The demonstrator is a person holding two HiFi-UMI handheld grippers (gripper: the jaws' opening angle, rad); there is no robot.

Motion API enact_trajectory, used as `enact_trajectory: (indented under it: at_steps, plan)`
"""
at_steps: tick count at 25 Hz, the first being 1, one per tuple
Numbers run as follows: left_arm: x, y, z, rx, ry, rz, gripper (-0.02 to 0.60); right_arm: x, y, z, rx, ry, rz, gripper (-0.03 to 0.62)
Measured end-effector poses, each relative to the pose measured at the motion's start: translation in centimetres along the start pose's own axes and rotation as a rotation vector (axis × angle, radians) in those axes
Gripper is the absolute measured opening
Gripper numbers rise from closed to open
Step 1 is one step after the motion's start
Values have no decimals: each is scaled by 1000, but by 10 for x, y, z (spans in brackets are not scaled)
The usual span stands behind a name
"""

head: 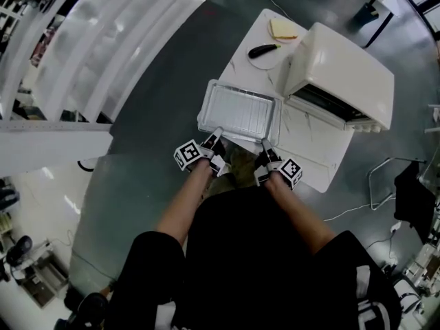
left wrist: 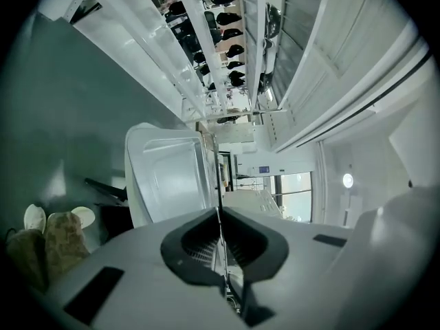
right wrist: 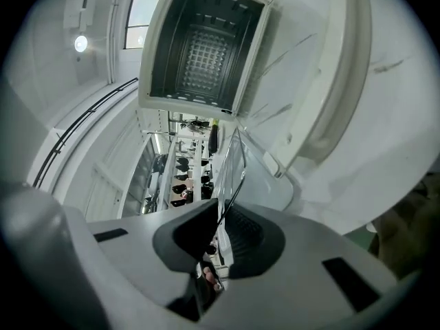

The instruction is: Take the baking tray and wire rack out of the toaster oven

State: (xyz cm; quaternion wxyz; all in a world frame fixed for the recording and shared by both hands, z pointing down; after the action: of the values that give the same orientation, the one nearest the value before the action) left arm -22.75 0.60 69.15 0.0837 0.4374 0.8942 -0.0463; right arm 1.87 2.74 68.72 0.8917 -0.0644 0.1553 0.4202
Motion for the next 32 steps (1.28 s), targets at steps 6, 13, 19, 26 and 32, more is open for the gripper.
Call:
enact_trajectory:
  at_steps: [6, 13, 19, 26, 32]
  plan:
    - [1, -6, -23, 5, -127, -49, 21, -9, 6, 17, -29, 69, -9, 43]
    - [-4, -20, -36, -26, -243, -79, 21, -26, 8, 27, -60, 121, -35, 44]
    - [-7, -27, -45, -28, -374, -170, 21, -31, 11, 31, -85, 193, -47, 60]
    - [-7, -32, -45, -62, -461, -278, 32, -32, 17, 35, -133, 240, -60, 74]
    - [-8, -32, -45, -108, -478, -372, 63, -31, 14, 31, -153, 297, -39, 81]
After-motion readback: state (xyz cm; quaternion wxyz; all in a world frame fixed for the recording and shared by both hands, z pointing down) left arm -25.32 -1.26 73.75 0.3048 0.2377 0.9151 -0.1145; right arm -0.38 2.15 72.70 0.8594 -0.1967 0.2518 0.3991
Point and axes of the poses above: the fingertips, and each gripper's own axes: x backward along the fingers, z to its right, y out of its underside, the point moved 5 cm from there along x, backward along the fingers, and after that the axes turned 5 degrees about -z, right-handed, at the moved point
